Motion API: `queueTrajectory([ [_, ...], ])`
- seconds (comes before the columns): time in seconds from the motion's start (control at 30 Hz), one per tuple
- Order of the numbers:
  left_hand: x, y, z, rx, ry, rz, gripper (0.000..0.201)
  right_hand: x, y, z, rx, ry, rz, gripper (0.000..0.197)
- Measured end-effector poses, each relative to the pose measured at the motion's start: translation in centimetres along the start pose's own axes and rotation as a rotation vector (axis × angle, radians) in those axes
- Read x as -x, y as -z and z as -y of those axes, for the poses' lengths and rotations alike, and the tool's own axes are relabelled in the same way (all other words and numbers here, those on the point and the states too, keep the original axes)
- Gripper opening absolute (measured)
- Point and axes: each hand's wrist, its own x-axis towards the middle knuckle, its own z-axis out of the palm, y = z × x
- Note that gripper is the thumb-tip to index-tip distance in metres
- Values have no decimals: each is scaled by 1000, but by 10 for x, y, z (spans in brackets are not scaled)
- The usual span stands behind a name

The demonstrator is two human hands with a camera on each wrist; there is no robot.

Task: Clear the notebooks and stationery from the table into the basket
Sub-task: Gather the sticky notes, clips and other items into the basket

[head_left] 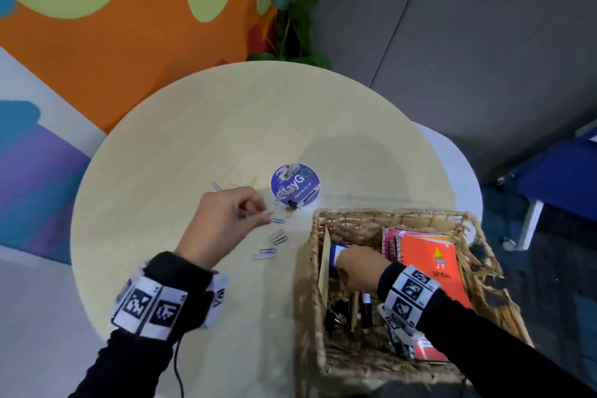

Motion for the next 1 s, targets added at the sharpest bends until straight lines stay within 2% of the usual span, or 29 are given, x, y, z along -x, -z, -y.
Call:
queueTrajectory([
  [0.1,12,-25,-37,-52,-105,165,15,-5,-13,6,62,-31,-11,26],
  [0.23,21,-67,-59,-234,-162,376,8,-5,-25,2,41,-4,-51,26],
  [0.47,12,-133,-90,-677,-234,667,20,34,-8,-55,-239,-130,-355,15],
  [0.6,0,-170,-93,-888,-176,887,36,69,-11,-83,-380,-166,-530,7],
  [0.77,-7,-197,-98,-1074,-160,1075,4,94,-23,-105,-481,-202,-625,13],
  [0.87,-8,-195,-102,-1025,-141,1024,14,96,-30,-111,-495,-204,-634,15],
  [0.93,-12,-183,-102,-895,-152,870,30,96,-28,-110,-495,-190,-640,12],
  [1.0,-19,-161,-96,-622,-154,680,22,96,-19,-105,-498,-151,-656,4],
])
